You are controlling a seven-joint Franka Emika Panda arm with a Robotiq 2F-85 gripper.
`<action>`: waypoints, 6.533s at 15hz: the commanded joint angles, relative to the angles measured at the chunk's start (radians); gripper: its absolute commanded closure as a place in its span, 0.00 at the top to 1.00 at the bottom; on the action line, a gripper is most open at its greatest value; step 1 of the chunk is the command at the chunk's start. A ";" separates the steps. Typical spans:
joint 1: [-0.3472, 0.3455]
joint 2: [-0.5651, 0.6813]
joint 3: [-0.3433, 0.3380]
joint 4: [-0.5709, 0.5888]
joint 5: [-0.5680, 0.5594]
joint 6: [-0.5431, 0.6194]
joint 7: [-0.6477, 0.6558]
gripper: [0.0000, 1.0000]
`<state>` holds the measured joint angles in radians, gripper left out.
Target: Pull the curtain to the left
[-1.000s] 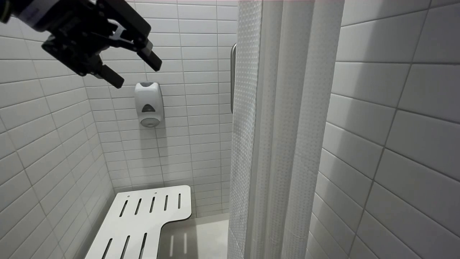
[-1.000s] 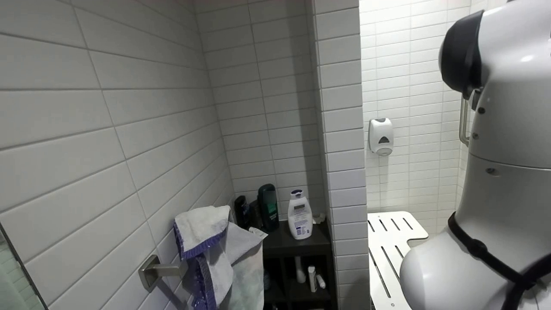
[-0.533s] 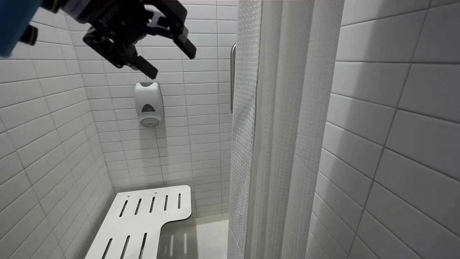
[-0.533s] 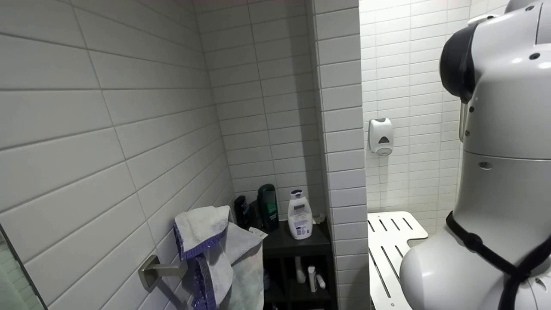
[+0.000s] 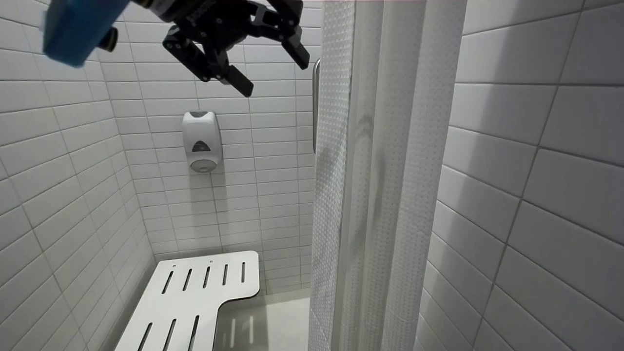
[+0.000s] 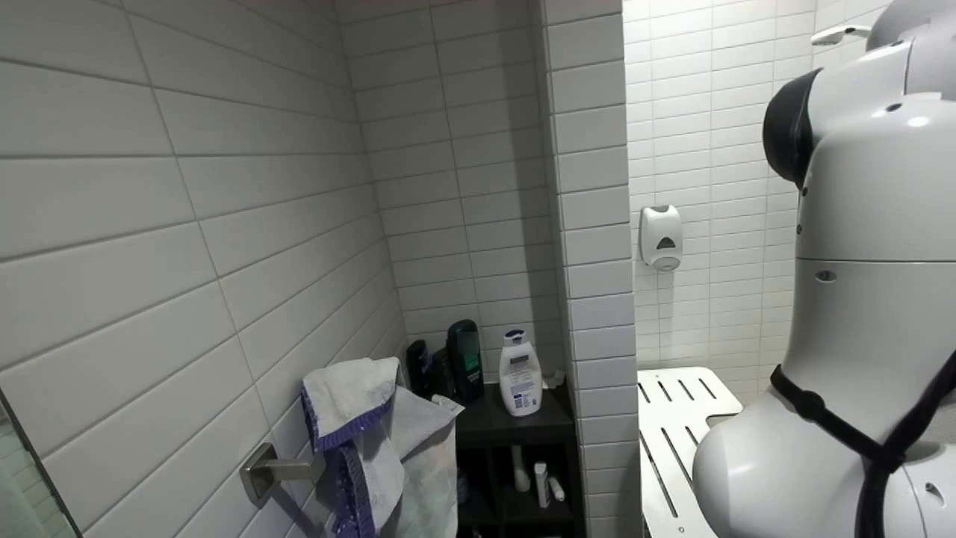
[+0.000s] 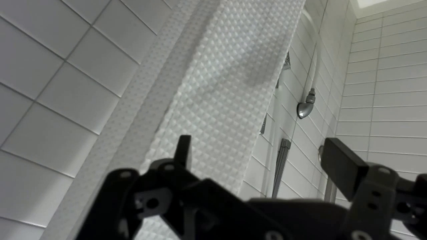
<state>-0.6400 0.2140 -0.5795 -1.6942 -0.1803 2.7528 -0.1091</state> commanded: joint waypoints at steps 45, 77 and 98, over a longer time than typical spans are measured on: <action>-0.357 0.210 0.294 0.306 0.234 0.165 -0.092 0.74; -0.616 -0.168 0.870 -0.143 0.526 0.060 -0.896 0.00; -0.386 -0.536 0.951 -0.574 0.532 0.043 -1.176 0.00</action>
<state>-1.0668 -0.2599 0.3591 -2.1404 0.3473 2.8127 -1.2288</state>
